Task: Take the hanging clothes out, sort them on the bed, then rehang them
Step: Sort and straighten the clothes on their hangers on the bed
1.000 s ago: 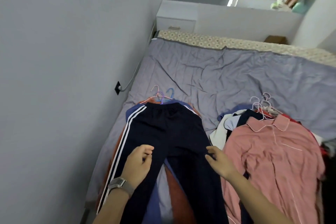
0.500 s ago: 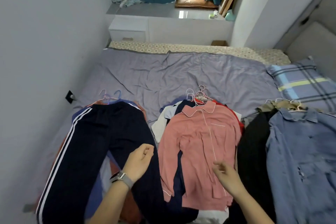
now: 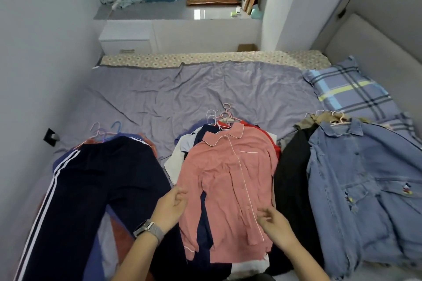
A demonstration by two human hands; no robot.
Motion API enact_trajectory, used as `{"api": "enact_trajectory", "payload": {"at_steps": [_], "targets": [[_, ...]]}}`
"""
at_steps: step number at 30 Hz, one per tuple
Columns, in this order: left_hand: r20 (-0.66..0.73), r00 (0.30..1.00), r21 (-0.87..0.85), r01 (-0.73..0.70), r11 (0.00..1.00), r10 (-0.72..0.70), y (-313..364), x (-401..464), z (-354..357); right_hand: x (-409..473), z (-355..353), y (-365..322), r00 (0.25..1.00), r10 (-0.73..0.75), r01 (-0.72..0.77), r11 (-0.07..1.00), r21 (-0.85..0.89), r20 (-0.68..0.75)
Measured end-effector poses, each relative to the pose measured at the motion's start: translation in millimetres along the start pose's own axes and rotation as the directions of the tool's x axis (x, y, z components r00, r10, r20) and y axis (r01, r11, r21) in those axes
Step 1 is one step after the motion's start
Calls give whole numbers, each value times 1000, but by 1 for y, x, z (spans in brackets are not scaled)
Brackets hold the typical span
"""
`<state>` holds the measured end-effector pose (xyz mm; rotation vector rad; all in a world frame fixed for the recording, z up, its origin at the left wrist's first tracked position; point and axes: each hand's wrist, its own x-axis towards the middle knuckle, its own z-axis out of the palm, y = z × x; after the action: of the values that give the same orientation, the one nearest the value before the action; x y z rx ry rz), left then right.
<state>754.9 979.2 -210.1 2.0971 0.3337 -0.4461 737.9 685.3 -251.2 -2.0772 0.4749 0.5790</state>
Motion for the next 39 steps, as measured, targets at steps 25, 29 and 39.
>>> {"api": "enact_trajectory", "payload": {"at_steps": [25,29,39], "targets": [[-352,907,-174,177,969,-229,121,203,201,386,-158,-5,891,-112,399,657,-640,440],[-337,885,-263,238,935,-320,94,220,206,447,-125,12,905,-27,366,559,-744,426],[-353,804,-389,339,857,-479,35,230,227,570,-71,-25,888,-318,459,647,-609,331]]}}
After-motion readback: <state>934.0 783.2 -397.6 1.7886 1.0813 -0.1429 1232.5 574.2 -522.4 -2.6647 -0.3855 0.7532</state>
